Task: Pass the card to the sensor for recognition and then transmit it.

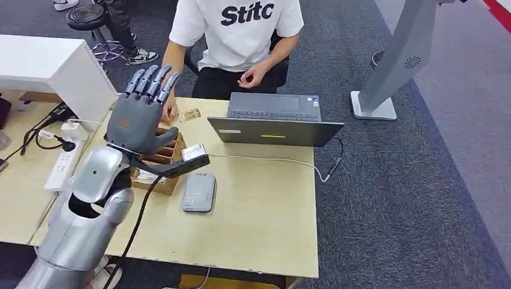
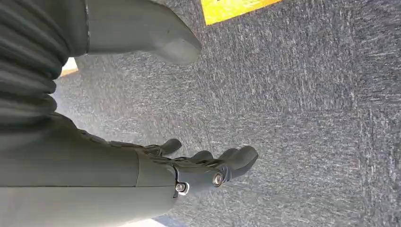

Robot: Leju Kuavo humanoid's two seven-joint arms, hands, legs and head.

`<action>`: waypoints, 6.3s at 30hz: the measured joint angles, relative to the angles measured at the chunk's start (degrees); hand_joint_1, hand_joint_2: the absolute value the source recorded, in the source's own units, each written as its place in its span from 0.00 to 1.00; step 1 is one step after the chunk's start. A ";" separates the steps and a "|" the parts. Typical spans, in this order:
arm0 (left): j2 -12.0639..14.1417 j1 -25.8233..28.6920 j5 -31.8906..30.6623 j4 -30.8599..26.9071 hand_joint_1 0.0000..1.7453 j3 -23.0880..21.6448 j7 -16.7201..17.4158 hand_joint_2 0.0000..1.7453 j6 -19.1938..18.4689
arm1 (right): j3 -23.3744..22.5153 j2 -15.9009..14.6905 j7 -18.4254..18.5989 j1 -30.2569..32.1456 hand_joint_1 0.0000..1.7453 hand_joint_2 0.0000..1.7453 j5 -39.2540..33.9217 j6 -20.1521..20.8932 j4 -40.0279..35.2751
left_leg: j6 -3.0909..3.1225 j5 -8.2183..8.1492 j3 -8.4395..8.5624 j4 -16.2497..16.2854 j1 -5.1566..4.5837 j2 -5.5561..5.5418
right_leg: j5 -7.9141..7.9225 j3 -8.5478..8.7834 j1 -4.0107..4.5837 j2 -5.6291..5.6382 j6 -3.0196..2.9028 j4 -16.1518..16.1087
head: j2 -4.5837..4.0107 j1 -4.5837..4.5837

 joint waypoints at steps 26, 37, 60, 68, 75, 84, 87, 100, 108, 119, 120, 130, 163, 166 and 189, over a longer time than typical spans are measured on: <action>26.18 26.79 38.56 -14.93 0.00 -2.06 -17.99 1.00 -8.39 | -1.01 0.39 -2.05 0.53 0.00 1.00 -5.92 0.00 0.85 | -0.13 -0.13 0.05 -0.11 0.06 0.12 | -0.22 -0.03 0.05 0.10 -0.12 0.02 | 0.00 0.00; 28.19 31.63 36.11 -15.78 0.00 0.70 -16.68 1.00 -7.89 | -0.98 0.39 -2.03 0.47 0.00 1.00 -6.43 0.00 0.94 | -0.10 -0.12 0.04 -0.09 0.03 0.05 | -0.23 0.04 -0.01 0.04 -0.03 0.00 | 0.00 0.02; 12.96 22.69 1.84 3.57 0.00 12.28 -3.15 1.00 6.60 | 3.61 0.48 0.20 0.08 0.00 1.00 -5.57 0.00 0.92 | -0.10 -0.11 0.07 -0.03 0.01 0.06 | -0.11 0.03 0.00 0.06 -0.01 -0.01 | 0.00 0.02; 10.43 18.05 0.66 9.08 0.00 12.33 -3.65 1.00 6.47 | 5.31 0.48 1.38 -0.12 0.00 1.00 -5.09 0.00 0.94 | -0.10 -0.11 0.07 -0.03 0.01 0.06 | -0.10 0.02 0.01 0.05 -0.01 -0.01 | 0.00 0.00; 7.93 10.22 4.77 18.06 0.00 13.66 -6.23 1.00 5.44 | 7.00 0.28 0.90 -0.50 0.00 1.00 -4.59 0.00 0.87 | -0.07 -0.04 0.07 -0.02 0.01 0.08 | -0.02 0.04 0.00 0.06 -0.01 0.00 | 0.00 0.02; 6.34 4.84 5.86 25.79 0.00 13.81 -7.89 1.00 5.31 | 8.33 -0.04 0.96 -0.62 0.00 1.00 -4.04 0.00 0.79 | -0.07 -0.05 0.06 -0.01 0.01 0.06 | -0.03 0.02 0.00 0.07 -0.01 -0.01 | 0.00 0.02; 6.08 4.11 5.97 27.06 0.00 13.81 -8.22 1.00 5.31 | 8.48 -0.11 0.96 -0.61 0.00 1.00 -4.02 0.00 0.79 | -0.07 -0.05 0.06 -0.01 0.01 0.07 | -0.03 0.02 0.00 0.07 -0.01 -0.01 | 0.00 0.02; 5.81 2.15 11.95 32.41 0.00 14.06 -14.93 1.00 0.57 | 9.29 -0.42 0.76 -0.64 0.00 1.00 -4.61 0.00 0.50 | -0.07 -0.05 0.06 -0.01 0.01 0.07 | -0.02 0.03 0.00 0.07 -0.01 0.00 | 0.00 0.02; 5.86 2.16 14.82 32.44 0.00 13.49 -16.59 1.00 -5.03 | 9.33 -0.48 0.44 -0.65 0.00 1.00 -5.20 0.00 0.26 | -0.07 -0.05 0.06 -0.01 0.01 0.07 | -0.03 0.03 0.01 0.07 -0.01 0.00 | 0.00 0.02; 6.18 2.16 17.05 32.35 0.00 11.10 -16.35 1.00 -5.84 | 9.99 -0.48 0.31 -0.65 0.00 1.00 -6.12 0.00 0.22 | -0.07 -0.05 0.06 -0.01 0.01 0.06 | -0.02 0.03 0.01 0.07 -0.01 0.00 | 0.00 0.02; 6.25 2.16 17.18 32.28 0.00 10.80 -16.35 1.00 -5.84 | 10.08 -0.48 0.26 -0.65 0.00 1.00 -6.14 0.00 0.22 | -0.07 -0.05 0.06 -0.01 0.01 0.07 | -0.03 0.03 0.01 0.07 -0.01 0.00 | 0.00 0.02; 6.69 2.16 17.99 32.26 0.97 9.99 -16.33 1.00 -5.64 | 10.78 -0.48 0.26 -0.66 0.00 1.00 -6.25 0.00 0.22 | -0.07 -0.05 0.06 -0.01 0.01 0.07 | -0.02 0.03 0.01 0.07 -0.01 0.00 | 0.00 0.02; 7.91 2.14 18.93 30.54 0.86 7.91 -14.64 1.00 -4.54 | 11.23 -0.48 0.09 -0.69 0.00 1.00 -6.82 0.00 -0.04 | -0.07 -0.05 0.06 -0.01 0.01 0.07 | -0.02 0.02 0.01 0.08 -0.01 0.00 | 0.00 0.02; 8.00 2.13 18.82 30.51 0.86 7.89 -14.29 1.00 -4.28 | 11.26 -0.48 0.09 -0.69 0.00 1.00 -6.86 0.00 -0.04 | -0.07 -0.05 0.06 -0.01 0.01 0.07 | -0.03 0.02 0.01 0.09 -0.01 0.00 | 0.00 0.02; 8.72 -2.11 14.82 20.38 0.87 10.53 -7.08 1.00 6.89 | 11.34 -0.46 0.04 -0.59 0.00 1.00 -8.31 0.00 -0.09 | -0.07 -0.04 0.05 -0.01 0.02 0.07 | -0.02 0.03 0.01 0.08 -0.01 0.01 | 0.00 0.00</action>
